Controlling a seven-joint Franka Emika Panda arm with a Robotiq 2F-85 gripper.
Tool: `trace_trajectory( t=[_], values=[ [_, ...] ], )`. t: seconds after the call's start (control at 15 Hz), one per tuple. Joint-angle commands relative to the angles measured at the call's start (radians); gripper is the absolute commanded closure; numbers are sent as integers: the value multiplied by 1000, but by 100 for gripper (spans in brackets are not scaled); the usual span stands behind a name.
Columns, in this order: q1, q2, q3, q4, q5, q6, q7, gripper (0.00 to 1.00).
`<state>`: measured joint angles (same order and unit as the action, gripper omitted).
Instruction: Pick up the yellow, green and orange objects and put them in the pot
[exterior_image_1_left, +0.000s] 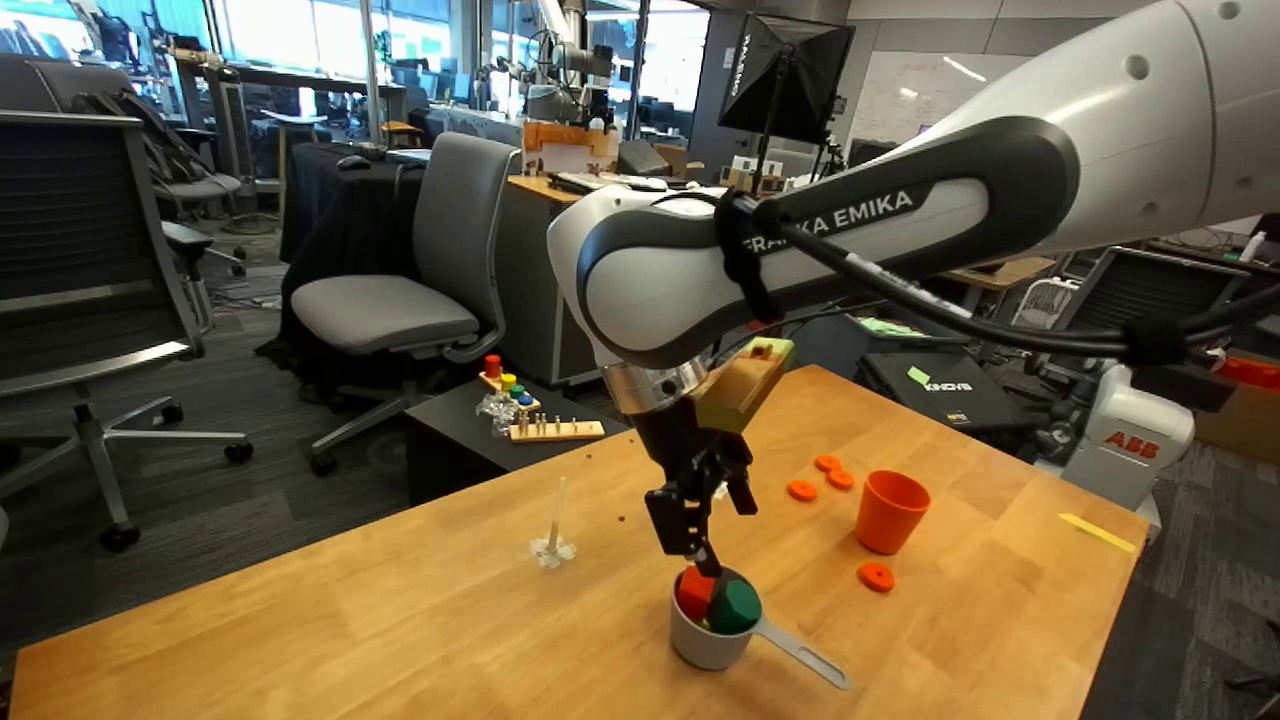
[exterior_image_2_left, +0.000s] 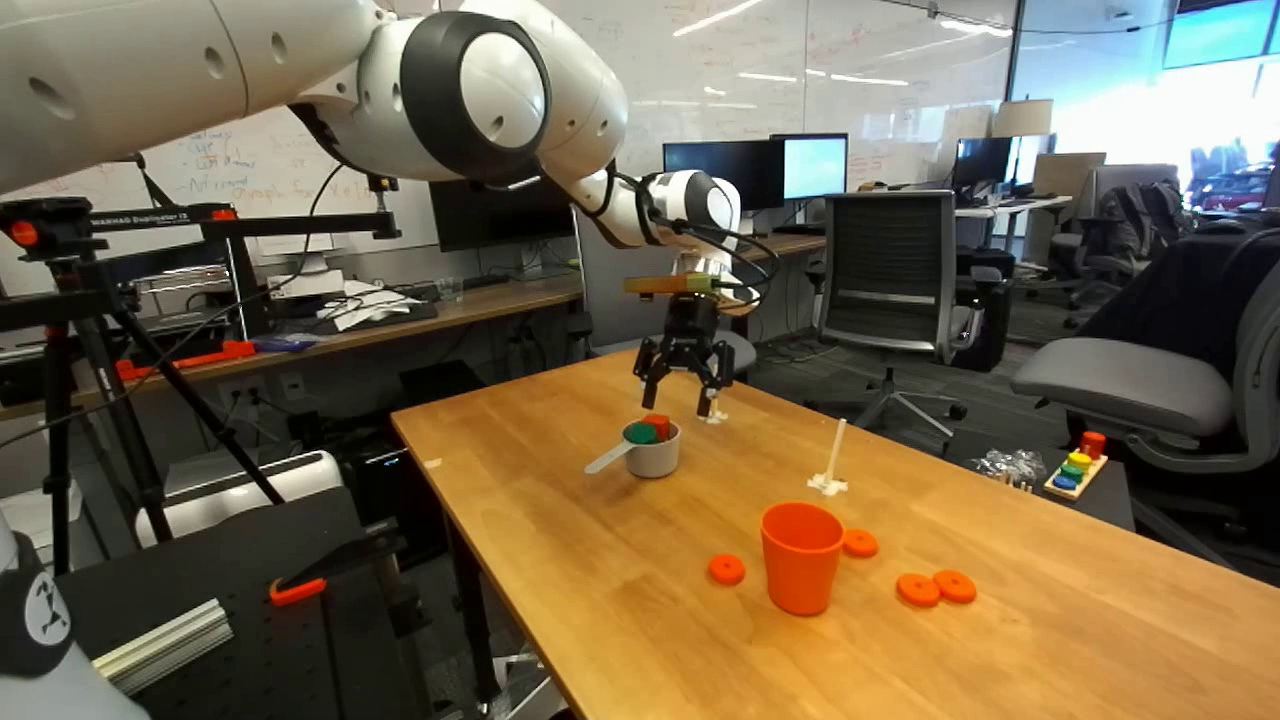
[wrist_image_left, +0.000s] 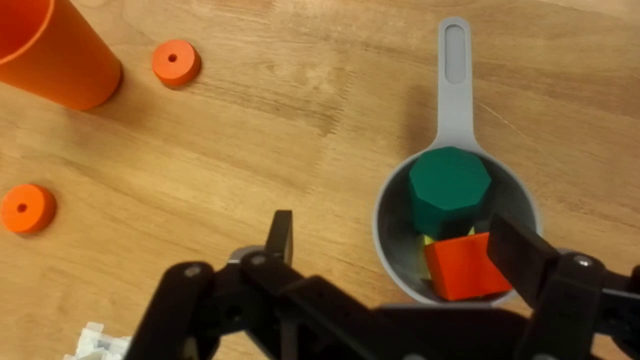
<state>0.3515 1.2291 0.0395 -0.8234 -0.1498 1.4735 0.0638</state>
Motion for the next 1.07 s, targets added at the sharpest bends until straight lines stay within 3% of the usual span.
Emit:
trace_trajectory(
  t=[0.0, 0.4, 0.67, 1.0],
  values=[
    [-24, -7, -45, 58, -19, -40, 17, 0],
    [-137, -78, -98, 70, 15, -36, 8, 0],
    [-248, -188, -77, 31, 74, -2, -3, 0],
    [-295, -317, -63, -24, 117, 28, -32, 0]
  ],
)
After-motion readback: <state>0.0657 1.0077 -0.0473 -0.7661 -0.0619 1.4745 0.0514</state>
